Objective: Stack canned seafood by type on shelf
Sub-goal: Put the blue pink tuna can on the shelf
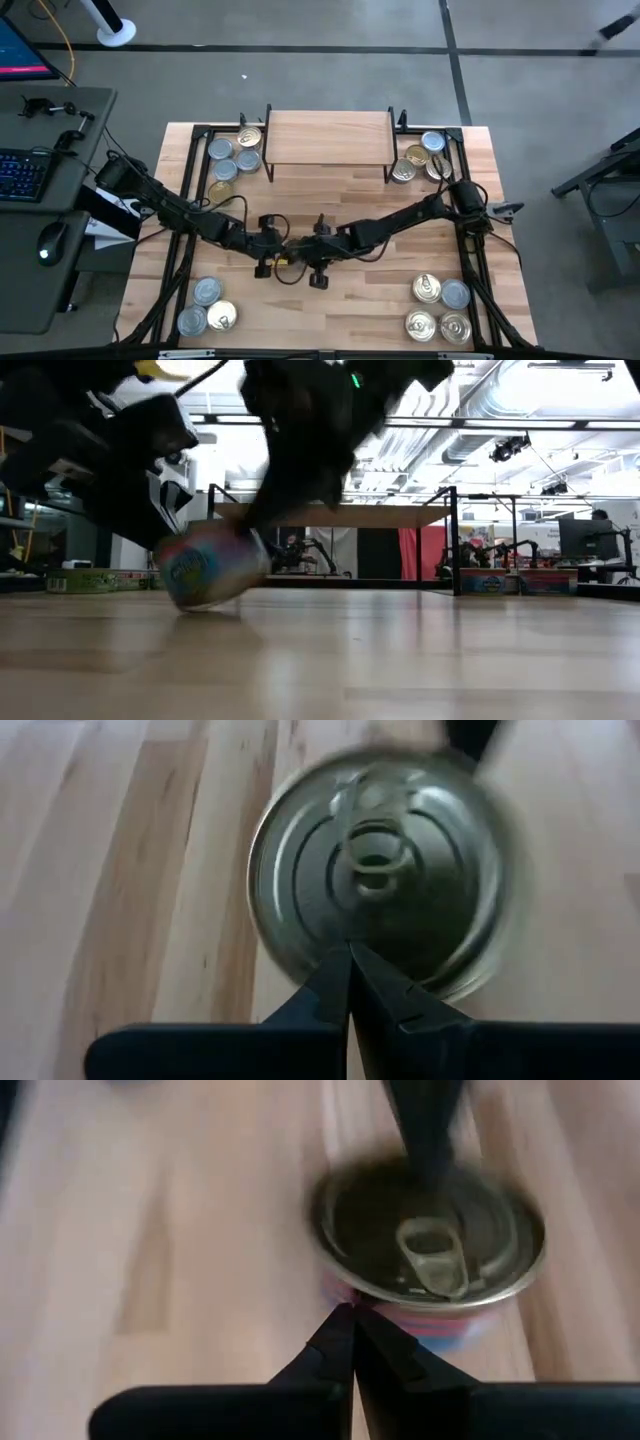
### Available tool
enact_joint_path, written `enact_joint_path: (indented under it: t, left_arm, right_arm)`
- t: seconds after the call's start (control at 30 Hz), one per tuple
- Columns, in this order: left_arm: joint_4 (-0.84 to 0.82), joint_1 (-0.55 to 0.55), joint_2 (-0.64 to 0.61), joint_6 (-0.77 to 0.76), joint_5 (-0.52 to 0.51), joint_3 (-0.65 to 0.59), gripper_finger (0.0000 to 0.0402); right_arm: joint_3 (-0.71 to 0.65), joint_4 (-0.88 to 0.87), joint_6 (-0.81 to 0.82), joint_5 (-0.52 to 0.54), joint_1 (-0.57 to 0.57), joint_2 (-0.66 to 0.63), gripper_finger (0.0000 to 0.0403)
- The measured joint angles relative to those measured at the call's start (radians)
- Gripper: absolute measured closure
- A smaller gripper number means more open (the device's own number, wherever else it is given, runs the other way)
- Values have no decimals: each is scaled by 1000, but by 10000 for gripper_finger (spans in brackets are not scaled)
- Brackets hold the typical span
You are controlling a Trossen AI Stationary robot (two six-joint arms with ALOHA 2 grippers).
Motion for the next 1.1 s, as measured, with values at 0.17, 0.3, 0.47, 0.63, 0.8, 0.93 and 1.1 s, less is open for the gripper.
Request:
enact_joint_path:
  t: [0.17, 0.3, 0.47, 0.63, 0.8, 0.93, 1.1]
  left_arm:
    - [-28, -2, 8, -11, 16, -1, 402]
    - [-98, -2, -1, -54, 14, -8, 402]
    - [-257, -4, -120, -133, 6, -5, 402]
    - [-412, -44, -313, -249, -44, -3, 402]
    - [-432, -113, -482, -368, -102, -4, 402]
    - [-426, -162, -570, -422, -102, -3, 402]
    - [-418, -201, -631, -500, -97, -3, 402]
  right_arm:
    - [66, -26, -59, 32, -5, 1, 403]
    - [119, -68, -95, 25, -11, -3, 403]
    - [204, -178, -197, 1, -26, -18, 403]
    - [361, -339, -332, -221, -65, -5, 401]
    - [445, -445, -507, -322, -117, 53, 346]
    - [473, -478, -569, -332, -132, 93, 257]
    - [478, -511, -691, -280, -134, 131, 156]
